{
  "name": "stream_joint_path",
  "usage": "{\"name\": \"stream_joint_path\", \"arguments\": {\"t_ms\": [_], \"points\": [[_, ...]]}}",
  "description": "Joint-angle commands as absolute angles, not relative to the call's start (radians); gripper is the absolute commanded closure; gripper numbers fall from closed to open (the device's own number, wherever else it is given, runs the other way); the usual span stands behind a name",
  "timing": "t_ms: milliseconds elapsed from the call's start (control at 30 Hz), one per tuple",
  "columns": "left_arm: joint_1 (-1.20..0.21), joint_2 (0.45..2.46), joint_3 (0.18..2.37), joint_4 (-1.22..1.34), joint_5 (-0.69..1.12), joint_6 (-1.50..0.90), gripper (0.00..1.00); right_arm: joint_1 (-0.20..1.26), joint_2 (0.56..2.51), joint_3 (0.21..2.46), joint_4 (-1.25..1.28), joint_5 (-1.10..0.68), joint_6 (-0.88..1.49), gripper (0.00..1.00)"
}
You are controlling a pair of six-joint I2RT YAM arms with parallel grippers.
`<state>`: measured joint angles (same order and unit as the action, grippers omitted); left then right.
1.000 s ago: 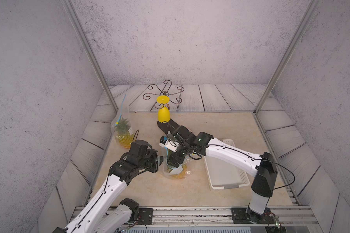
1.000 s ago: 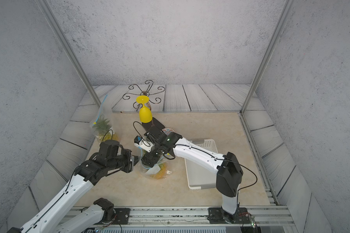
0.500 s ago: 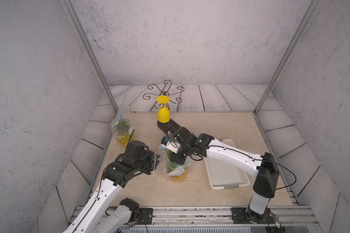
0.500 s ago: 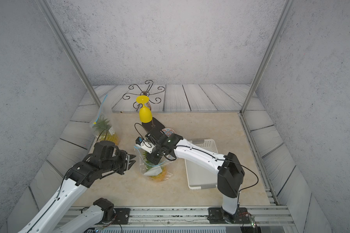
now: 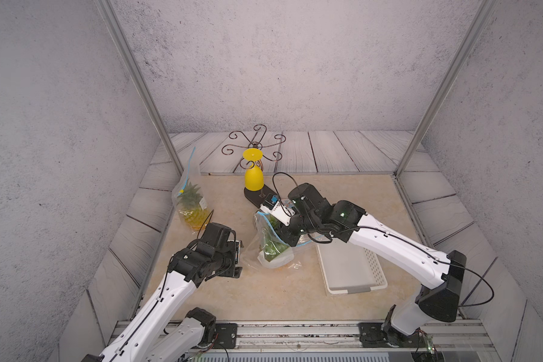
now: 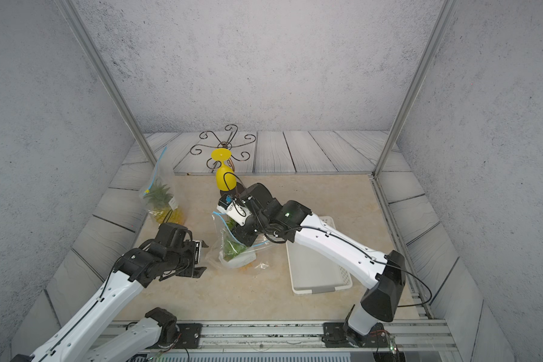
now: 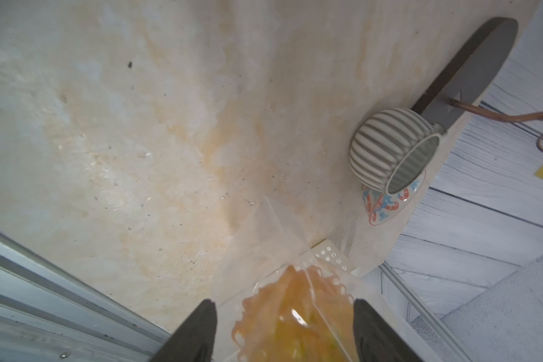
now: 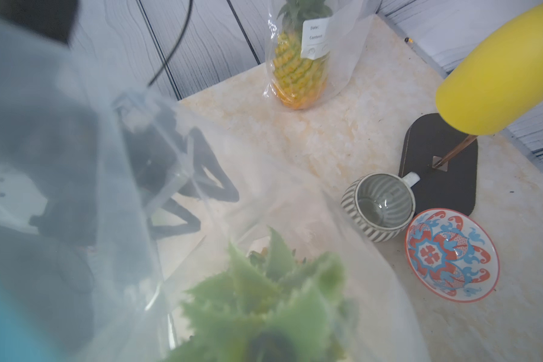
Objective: Open the zip-top bag and take out the pineapple
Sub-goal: Pick up the pineapple from the zipper food storage bag.
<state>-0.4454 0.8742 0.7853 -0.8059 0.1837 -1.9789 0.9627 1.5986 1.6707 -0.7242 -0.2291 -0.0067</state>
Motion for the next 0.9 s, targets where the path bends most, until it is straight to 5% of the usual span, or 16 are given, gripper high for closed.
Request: {"name": "stream_joint_path", "arguments": {"t_ms": [0,467,600,633,700,867], "points": [[-0.442,0.876,0.744,-0.694,0.191,-2.111,0.26,0.951,1.544,1.725,-0.695,-0.264,0.018,1.00],[-0.417,1.012,0.746,-0.584,0.306,-2.088,0.27,0.947,1.484,1.691,-0.669,-0.276,0.035,1.00],[-0.419,1.055,0.736,-0.548,0.384,-2.061,0.47,0.944,1.483,1.712,-0.669,-0.275,0.035,1.00],[-0.419,1.055,0.733,-0.548,0.380,-2.058,0.59,0.944,1.485,1.722,-0.671,-0.272,0.035,1.00],[-0.417,1.036,0.714,-0.537,0.358,-2.064,0.99,0.944,1.485,1.740,-0.675,-0.264,0.033,1.00],[-0.382,1.020,0.713,-0.601,0.327,-2.011,1.00,0.938,1.479,1.802,-0.697,-0.265,0.034,1.00]]}}
